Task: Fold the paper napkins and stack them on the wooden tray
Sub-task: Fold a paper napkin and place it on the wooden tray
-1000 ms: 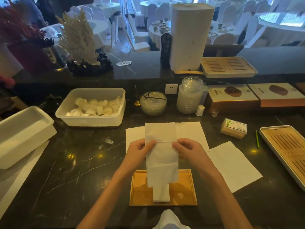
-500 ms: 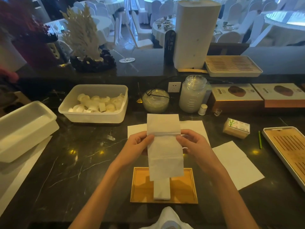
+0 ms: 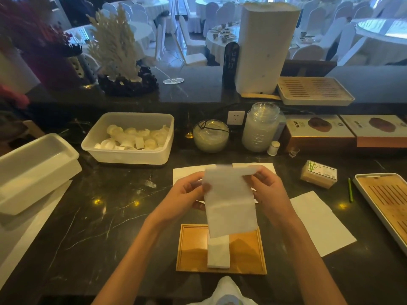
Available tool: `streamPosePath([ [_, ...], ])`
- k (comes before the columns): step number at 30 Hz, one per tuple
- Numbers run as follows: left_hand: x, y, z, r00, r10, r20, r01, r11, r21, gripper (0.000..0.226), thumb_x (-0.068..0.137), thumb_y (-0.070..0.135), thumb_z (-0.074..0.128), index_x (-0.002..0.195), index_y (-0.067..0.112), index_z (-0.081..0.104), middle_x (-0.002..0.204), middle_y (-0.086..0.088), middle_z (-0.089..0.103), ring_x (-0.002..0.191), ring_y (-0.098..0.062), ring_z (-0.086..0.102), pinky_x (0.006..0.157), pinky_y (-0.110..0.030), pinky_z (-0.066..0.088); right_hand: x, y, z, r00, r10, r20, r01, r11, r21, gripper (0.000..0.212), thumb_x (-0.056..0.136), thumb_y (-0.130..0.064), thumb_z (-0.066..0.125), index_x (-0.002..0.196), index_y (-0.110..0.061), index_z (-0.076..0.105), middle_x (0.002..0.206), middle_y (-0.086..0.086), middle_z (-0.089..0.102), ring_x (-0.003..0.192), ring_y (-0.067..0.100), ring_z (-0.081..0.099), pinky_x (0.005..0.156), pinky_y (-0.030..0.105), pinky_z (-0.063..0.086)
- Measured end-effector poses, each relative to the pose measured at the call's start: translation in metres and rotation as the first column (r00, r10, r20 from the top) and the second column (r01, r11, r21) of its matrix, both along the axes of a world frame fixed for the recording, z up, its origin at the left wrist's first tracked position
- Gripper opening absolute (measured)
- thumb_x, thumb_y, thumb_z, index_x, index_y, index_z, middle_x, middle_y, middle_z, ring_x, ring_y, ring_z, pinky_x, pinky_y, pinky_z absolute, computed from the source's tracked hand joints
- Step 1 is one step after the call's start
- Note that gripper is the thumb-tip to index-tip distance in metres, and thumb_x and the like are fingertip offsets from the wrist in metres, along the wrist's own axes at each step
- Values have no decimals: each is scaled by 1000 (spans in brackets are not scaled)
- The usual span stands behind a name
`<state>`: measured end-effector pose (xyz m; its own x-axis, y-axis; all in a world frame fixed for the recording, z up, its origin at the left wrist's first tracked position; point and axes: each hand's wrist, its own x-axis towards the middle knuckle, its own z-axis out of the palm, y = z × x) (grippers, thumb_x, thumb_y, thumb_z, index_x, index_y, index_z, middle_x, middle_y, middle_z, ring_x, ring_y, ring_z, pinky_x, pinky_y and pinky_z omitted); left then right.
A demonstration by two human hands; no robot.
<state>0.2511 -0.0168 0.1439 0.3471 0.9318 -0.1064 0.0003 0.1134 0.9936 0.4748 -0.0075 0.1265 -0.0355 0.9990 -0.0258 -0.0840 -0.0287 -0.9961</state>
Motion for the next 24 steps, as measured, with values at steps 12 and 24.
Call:
streamPosePath([
  [12, 8, -1, 4, 993, 15, 119, 14, 972, -237, 55, 84, 62, 45, 126, 30, 58, 118, -3, 74, 98, -23, 76, 71, -32, 65, 1, 3, 4, 991, -74, 116, 49, 977, 208, 22, 97, -5, 61, 91, -25, 69, 92, -27, 70, 100, -3, 67, 62, 12, 57],
  [24, 7, -2, -13, 998, 44, -35, -50, 985, -168, 30, 98, 33, 60, 127, 30, 55, 116, 4, 76, 105, -19, 75, 87, -39, 63, 3, -7, 1, 997, 31, 66, -22, 991, -132, 19, 96, -56, 47, 100, -61, 65, 107, -23, 72, 94, 6, 71, 61, 17, 58],
])
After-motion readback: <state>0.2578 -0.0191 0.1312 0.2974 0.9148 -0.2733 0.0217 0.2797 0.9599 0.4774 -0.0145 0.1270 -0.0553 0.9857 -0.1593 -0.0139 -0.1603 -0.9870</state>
